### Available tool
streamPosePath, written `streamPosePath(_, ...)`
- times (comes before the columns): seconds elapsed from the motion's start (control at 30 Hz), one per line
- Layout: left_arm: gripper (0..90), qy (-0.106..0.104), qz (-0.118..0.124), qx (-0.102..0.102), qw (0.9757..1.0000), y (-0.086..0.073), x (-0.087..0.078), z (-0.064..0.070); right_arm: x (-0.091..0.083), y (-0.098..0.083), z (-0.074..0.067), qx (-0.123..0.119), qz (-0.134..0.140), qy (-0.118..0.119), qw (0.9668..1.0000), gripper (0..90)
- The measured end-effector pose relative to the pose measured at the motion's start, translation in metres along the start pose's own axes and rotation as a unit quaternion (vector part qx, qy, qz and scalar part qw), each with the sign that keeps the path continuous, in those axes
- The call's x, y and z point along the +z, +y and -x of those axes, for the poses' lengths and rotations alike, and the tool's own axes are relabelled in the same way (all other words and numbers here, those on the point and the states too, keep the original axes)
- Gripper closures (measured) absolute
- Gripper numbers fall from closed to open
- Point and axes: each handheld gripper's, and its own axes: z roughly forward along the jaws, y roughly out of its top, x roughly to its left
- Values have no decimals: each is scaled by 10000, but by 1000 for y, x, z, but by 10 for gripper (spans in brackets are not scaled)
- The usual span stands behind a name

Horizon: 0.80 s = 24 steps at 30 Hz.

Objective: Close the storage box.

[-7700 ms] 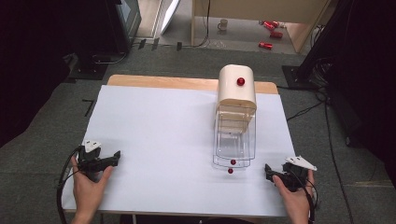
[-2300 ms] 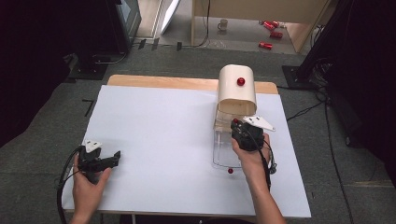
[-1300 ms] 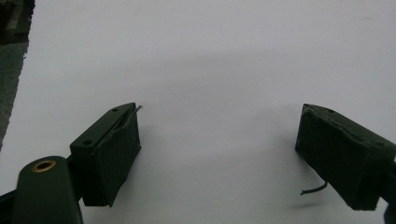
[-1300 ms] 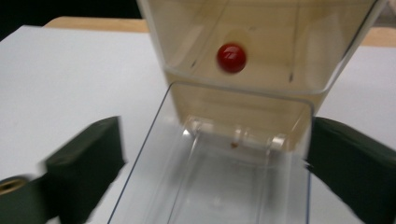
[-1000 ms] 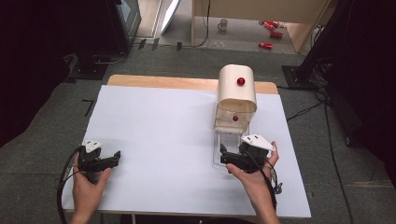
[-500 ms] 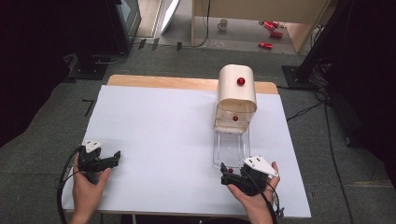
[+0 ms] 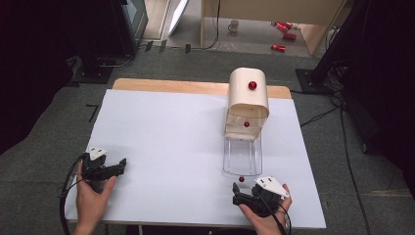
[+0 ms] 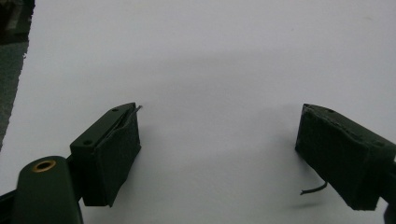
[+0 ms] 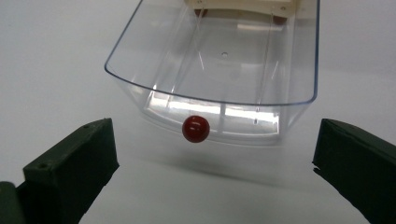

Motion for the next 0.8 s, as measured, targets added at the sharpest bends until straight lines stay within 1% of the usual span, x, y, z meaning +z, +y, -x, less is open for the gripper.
streamPosePath(0.1,138,1,2,1,10000,0,0,0,2,-3,1,62,-60,-9,10000,0)
streamPosePath(0.2,138,1,1,1,10000,0,0,0,4,-4,1,73,-94,-13,9999,0)
streamPosePath(0.3,138,0,0,3,10000,0,0,0,7,-7,1,90,-147,-20,9998,42)
streamPosePath(0.37,138,1,0,1,10000,0,0,0,9,-9,2,125,-138,-73,9998,93)
streamPosePath(0.43,138,1,1,1,10000,0,0,0,10,-10,3,128,-111,-92,9998,172)
streamPosePath(0.47,138,1,1,1,10000,0,0,0,10,-10,3,137,-103,-67,9998,220)
streamPosePath(0.5,138,1,0,1,10000,0,0,0,11,-12,4,146,-89,-81,9998,299)
streamPosePath(0.57,138,1,0,2,10000,0,0,0,12,-13,4,146,-64,-51,9999,387)
streamPosePath(0.6,138,1,0,2,10000,0,0,0,12,-13,4,146,-64,-51,9999,387)
streamPosePath(0.63,138,0,0,2,10000,0,0,0,13,-15,4,154,-48,-42,9999,463)
streamPosePath(0.7,138,1,0,2,10000,0,0,0,13,-15,5,167,-35,-17,9999,479)
streamPosePath(0.73,138,1,-1,1,10000,0,0,0,14,-15,5,186,-32,49,9998,506)
streamPosePath(0.77,138,1,-1,2,10000,0,0,0,14,-16,4,155,-31,100,9998,548)
streamPosePath(0.8,138,1,-1,2,10000,0,0,0,14,-16,4,155,-31,100,9998,548)
